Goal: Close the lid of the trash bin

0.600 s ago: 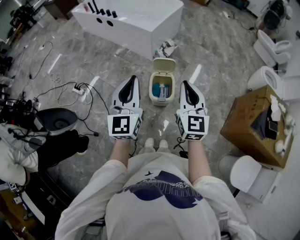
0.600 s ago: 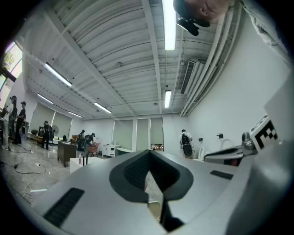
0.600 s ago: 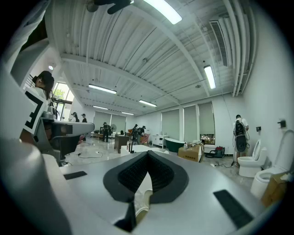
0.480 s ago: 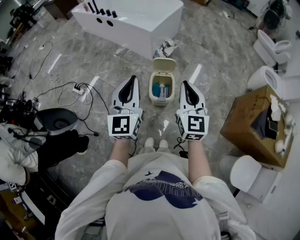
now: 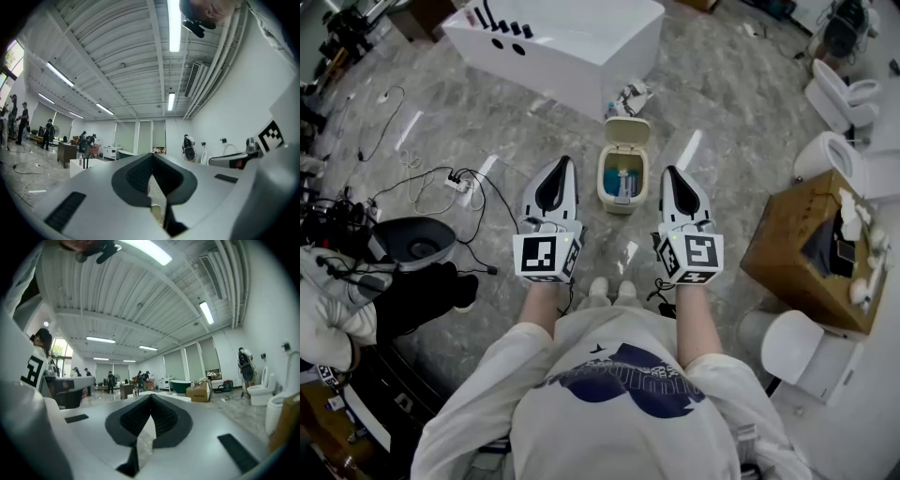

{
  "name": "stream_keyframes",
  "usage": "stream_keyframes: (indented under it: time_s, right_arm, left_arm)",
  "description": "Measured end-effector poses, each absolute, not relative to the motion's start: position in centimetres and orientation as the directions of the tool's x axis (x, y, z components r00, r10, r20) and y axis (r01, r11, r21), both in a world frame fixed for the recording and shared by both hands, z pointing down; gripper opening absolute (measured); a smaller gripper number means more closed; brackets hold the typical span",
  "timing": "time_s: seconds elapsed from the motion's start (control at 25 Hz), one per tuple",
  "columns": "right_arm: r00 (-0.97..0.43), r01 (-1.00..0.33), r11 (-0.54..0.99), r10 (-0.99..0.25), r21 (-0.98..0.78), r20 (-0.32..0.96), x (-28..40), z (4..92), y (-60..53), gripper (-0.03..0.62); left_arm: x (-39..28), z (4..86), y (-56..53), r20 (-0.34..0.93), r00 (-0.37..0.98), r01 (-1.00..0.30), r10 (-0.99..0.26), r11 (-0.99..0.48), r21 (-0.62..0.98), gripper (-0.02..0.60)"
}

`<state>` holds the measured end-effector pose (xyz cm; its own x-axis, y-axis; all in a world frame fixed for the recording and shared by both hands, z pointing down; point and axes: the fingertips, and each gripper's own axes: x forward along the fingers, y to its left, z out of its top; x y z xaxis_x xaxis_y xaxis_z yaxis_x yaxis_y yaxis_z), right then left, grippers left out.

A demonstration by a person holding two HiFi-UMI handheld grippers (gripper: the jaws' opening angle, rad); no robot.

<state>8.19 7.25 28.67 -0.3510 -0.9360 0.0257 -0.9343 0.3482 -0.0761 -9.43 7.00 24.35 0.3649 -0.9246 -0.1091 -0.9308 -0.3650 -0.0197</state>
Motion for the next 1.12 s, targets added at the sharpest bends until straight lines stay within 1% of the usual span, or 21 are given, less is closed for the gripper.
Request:
stream_keyframes:
  time_s: [0.08, 0.12, 0.16, 0.2, 0.24, 0.28, 0.32, 0.36, 0.44, 0.52, 0.84, 0.96, 1.12]
  right_arm:
    - [-0.344, -0.928, 0.340, -0.939, -0.153, 0.001, 9.1, 28.5, 7.3, 0.011]
    - [-0.340, -0.925, 0.336, -0.940, -0.176, -0.006, 9.5, 28.5, 7.3, 0.031]
    - [-0.338, -0.922, 0.333, -0.941, -0.198, -0.012, 10.0, 28.6, 7.4, 0.100]
    - [-0.335, -0.917, 0.330, -0.942, -0.223, -0.017, 10.4, 28.6, 7.4, 0.220]
    - [-0.329, -0.914, 0.324, -0.944, -0.244, -0.020, 11.0, 28.7, 7.3, 0.299]
    - [-0.322, -0.914, 0.315, -0.947, -0.255, -0.018, 11.6, 28.8, 7.2, 0.328]
    - [-0.314, -0.917, 0.306, -0.949, -0.255, -0.012, 12.2, 28.9, 7.1, 0.351]
    - [-0.308, -0.921, 0.299, -0.951, -0.250, -0.004, 12.7, 28.9, 7.0, 0.376]
    - [-0.302, -0.925, 0.291, -0.953, -0.242, 0.006, 13.7, 29.0, 6.9, 0.402]
    - [-0.302, -0.927, 0.291, -0.953, -0.238, 0.011, 14.5, 28.9, 6.7, 0.413]
    - [-0.344, -0.919, 0.330, -0.939, -0.215, 0.028, 16.0, 29.3, 4.6, 0.411]
    - [-0.330, -0.922, 0.314, -0.943, -0.225, 0.036, 16.2, 30.0, 3.5, 0.407]
    - [-0.304, -0.932, 0.285, -0.951, -0.222, 0.054, 15.7, 31.0, 1.8, 0.407]
  left_arm:
    - [-9.7, 24.2, 7.2, -0.109, 0.375, -0.926, -0.921, -0.378, 0.005, 0.000]
    - [-9.8, 24.2, 7.2, -0.106, 0.378, -0.924, -0.920, -0.381, 0.011, 0.000]
    - [-9.9, 24.3, 7.1, -0.101, 0.380, -0.923, -0.920, -0.383, 0.018, 0.013]
    - [-10.1, 24.3, 7.0, -0.095, 0.380, -0.923, -0.920, -0.385, 0.029, 0.086]
    - [-10.3, 24.3, 6.8, -0.089, 0.381, -0.922, -0.920, -0.385, 0.044, 0.180]
    - [-10.4, 24.3, 6.6, -0.085, 0.378, -0.922, -0.922, -0.383, 0.058, 0.255]
    - [-10.6, 24.2, 6.5, -0.084, 0.371, -0.924, -0.925, -0.377, 0.069, 0.302]
    - [-10.7, 24.2, 6.3, -0.085, 0.360, -0.928, -0.929, -0.366, 0.072, 0.323]
    - [-10.9, 24.2, 6.2, -0.079, 0.340, -0.936, -0.937, -0.345, 0.067, 0.330]
    - [-10.6, 24.3, 6.2, -0.067, 0.330, -0.941, -0.942, -0.333, 0.058, 0.331]
    - [-9.5, 24.1, 4.5, -0.046, 0.301, -0.953, -0.953, -0.302, 0.033, 0.333]
    - [-10.0, 24.3, 3.6, -0.038, 0.299, -0.954, -0.953, -0.300, 0.018, 0.339]
    - [-11.5, 25.4, 0.7, -0.018, 0.297, -0.954, -0.955, -0.298, 0.044, 0.344]
